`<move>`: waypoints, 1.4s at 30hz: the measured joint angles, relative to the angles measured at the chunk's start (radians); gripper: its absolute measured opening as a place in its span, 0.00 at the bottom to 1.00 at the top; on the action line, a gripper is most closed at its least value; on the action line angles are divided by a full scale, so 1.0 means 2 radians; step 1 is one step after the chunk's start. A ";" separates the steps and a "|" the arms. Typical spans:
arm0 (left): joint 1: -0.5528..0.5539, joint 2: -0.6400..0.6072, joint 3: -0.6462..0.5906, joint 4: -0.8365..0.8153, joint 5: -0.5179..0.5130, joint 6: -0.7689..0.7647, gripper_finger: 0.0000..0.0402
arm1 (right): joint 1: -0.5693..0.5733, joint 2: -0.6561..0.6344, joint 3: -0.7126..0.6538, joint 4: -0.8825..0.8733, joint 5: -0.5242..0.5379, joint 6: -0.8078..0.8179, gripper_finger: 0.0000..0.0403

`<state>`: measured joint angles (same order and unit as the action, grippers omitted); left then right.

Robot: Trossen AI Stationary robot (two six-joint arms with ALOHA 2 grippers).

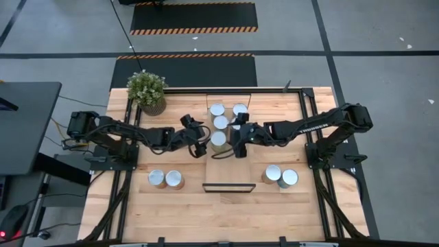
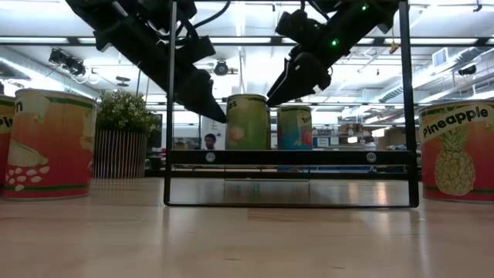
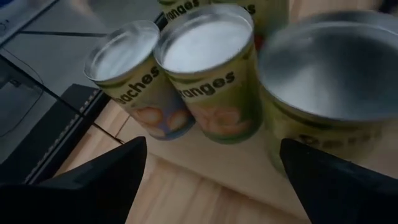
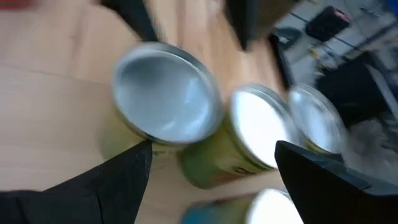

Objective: Pick and place cans onto a shelf
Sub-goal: Put the canned pears on the shelf

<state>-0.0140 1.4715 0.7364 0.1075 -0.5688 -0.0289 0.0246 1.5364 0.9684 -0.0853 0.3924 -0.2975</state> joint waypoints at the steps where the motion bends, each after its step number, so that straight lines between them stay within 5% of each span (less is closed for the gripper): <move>1: 0.001 0.000 0.000 0.003 0.000 -0.002 0.93 | 0.003 0.000 0.000 0.001 -0.003 0.002 0.87; 11: -0.001 -0.007 0.000 -0.025 -0.008 0.007 0.93 | 0.042 -0.004 0.000 -0.010 0.057 -0.005 0.87; 20: -0.038 -0.002 0.000 -0.038 0.052 -0.004 0.93 | 0.052 0.000 0.000 0.000 0.000 -0.001 0.87; 29: -0.037 0.001 0.001 0.020 0.004 0.026 0.93 | 0.049 0.017 0.000 0.039 0.031 -0.038 0.87; 42: -0.031 0.000 0.001 0.017 0.001 0.033 0.93 | 0.025 0.015 0.000 0.028 0.043 -0.035 0.87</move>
<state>-0.0759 1.4720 0.7380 0.1406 -0.5667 0.0375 0.0740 1.5674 0.9680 -0.0303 0.4779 -0.3684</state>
